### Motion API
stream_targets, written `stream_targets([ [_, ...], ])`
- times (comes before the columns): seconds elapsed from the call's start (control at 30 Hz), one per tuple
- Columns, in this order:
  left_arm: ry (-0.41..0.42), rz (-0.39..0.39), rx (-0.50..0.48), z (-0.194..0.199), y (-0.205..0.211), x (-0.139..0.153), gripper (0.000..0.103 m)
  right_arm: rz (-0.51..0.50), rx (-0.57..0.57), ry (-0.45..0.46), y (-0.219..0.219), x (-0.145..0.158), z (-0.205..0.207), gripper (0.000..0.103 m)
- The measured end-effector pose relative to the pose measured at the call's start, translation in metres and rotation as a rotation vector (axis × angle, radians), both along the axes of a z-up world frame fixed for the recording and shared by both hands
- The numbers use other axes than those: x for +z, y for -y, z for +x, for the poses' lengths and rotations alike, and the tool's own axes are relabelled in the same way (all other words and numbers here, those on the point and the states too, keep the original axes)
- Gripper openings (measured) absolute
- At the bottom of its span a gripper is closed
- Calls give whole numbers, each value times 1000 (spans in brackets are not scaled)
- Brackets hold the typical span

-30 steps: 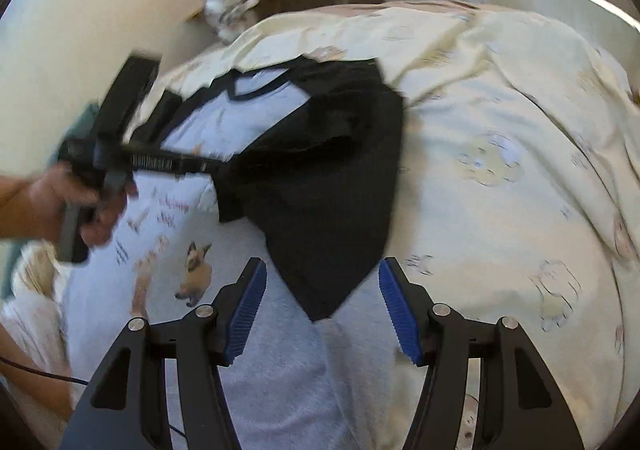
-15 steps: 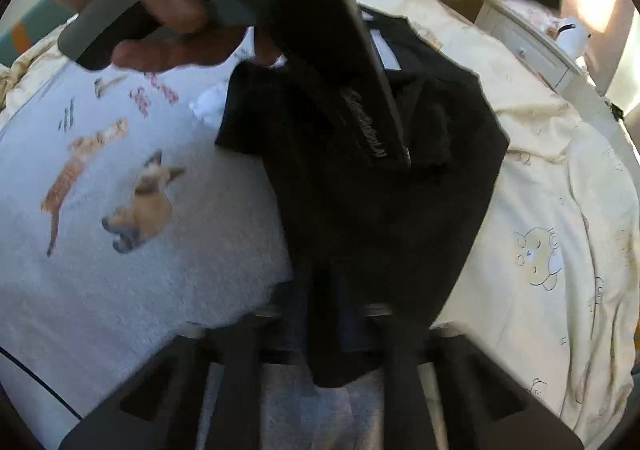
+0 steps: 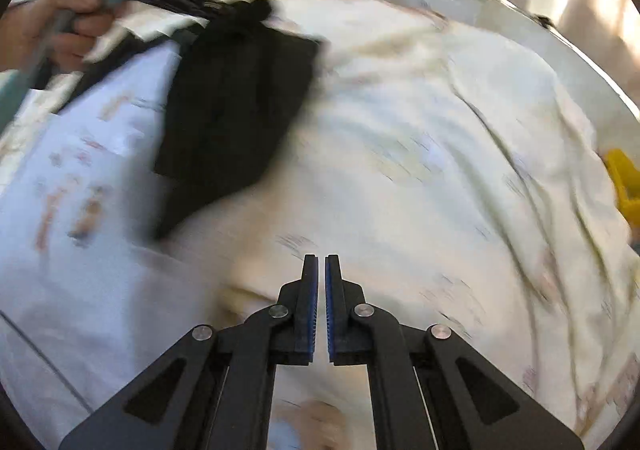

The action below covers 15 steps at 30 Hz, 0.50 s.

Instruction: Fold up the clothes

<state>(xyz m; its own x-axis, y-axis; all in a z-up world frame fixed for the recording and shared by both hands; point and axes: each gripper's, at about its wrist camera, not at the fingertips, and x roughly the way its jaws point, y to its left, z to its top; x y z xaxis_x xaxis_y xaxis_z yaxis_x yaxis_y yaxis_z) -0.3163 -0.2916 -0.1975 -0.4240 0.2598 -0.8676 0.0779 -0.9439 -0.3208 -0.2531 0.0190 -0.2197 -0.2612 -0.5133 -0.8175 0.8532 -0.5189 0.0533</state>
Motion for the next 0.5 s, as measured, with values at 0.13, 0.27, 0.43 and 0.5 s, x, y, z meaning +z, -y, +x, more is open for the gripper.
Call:
stream_targets([
  [0.13,-6,86,7,9,-1,1,4,-35,-88,53,-12,7,-10,11],
  [0.27,-23,154,-2,7,-14,19,4,-242,-54,148,10,37,11,67],
  [0.43,-40,137,-38,-1,-38,36,4,-421,-5,268,51,41,33,74],
  [0.5,-48,121,-55,-4,-48,43,4,-411,2,276,69,34,38,73],
])
